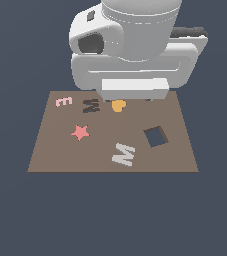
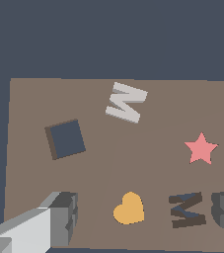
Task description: Insert a designated object into the corresponding slot on a board.
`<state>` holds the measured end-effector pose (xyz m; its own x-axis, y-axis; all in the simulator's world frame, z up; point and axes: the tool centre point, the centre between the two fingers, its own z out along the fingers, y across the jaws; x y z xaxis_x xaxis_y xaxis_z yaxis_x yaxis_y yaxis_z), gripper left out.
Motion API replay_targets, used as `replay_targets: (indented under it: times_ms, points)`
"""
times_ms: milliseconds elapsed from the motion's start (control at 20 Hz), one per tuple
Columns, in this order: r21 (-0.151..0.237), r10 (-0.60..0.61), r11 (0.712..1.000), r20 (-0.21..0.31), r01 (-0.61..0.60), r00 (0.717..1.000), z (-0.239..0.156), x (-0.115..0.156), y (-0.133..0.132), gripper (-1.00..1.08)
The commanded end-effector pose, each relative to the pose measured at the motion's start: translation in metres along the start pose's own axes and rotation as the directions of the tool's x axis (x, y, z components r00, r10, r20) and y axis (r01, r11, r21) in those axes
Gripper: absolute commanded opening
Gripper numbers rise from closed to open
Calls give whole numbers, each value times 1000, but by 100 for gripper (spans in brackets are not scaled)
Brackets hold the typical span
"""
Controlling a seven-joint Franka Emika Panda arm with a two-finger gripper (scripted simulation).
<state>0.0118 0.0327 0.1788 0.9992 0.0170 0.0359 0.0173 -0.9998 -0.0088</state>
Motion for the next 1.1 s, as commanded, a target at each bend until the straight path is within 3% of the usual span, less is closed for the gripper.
replay_targets:
  times_ms: [0,650,1050]
  points:
    - [0,0,1000,0,0,1000,0,0,0,100]
    - [2,-107,994,3,107,994,11,6,5,100]
    - [6,-281,960,7,281,960,30,18,12,100]
